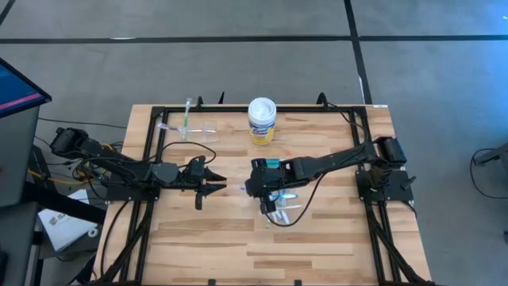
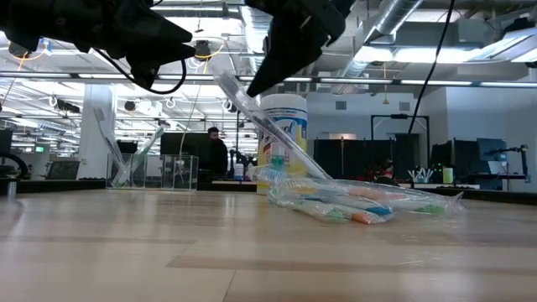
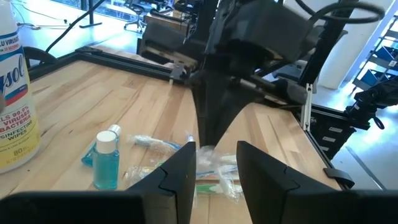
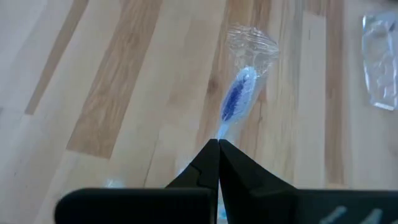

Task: Pick & Place toothbrushing station
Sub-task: Put the violet toothbrush into the transparent organizer

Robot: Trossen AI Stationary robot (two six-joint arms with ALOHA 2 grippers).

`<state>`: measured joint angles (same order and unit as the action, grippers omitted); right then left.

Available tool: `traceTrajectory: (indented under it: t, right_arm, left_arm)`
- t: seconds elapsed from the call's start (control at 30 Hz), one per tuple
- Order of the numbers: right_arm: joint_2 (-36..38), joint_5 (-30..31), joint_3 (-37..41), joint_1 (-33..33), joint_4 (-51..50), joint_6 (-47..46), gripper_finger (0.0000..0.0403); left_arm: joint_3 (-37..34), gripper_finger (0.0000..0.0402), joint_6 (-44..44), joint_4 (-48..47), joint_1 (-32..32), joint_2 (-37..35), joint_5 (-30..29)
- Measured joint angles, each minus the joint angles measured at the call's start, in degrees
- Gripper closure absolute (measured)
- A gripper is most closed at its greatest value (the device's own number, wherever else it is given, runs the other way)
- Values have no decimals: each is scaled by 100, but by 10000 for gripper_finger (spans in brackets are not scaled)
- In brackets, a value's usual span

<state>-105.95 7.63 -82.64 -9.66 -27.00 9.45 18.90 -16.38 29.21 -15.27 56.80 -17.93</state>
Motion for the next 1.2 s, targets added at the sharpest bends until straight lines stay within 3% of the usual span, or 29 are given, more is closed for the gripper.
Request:
traceTrajectory:
  t: [1.2]
  right_arm:
    - [0,-8,-903,80,265,388,403]
  left_arm:
    - [-2,290,140,89,2,0,-2]
